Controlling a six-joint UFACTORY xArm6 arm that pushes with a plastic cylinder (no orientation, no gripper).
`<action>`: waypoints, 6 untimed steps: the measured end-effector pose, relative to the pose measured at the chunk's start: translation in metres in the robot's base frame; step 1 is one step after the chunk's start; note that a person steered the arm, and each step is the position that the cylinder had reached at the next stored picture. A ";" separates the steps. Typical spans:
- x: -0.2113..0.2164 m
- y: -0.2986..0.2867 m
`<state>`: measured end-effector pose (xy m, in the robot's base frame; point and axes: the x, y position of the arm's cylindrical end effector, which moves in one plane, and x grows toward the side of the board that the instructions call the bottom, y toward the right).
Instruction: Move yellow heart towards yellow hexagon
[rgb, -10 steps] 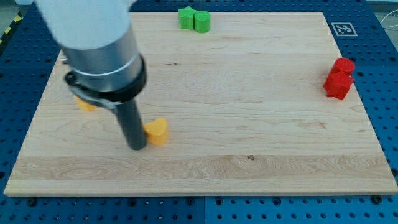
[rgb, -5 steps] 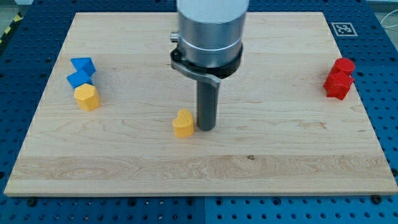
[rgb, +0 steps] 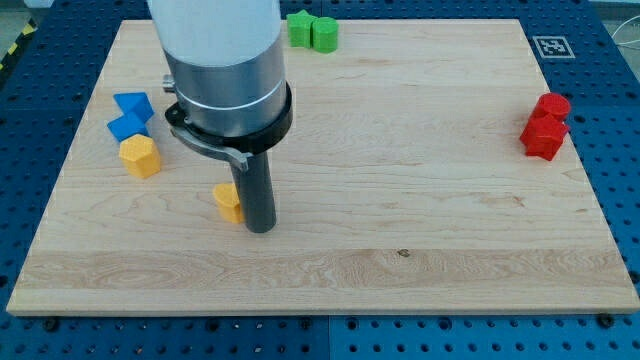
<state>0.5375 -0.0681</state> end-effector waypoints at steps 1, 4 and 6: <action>-0.002 0.000; -0.020 -0.031; -0.049 -0.084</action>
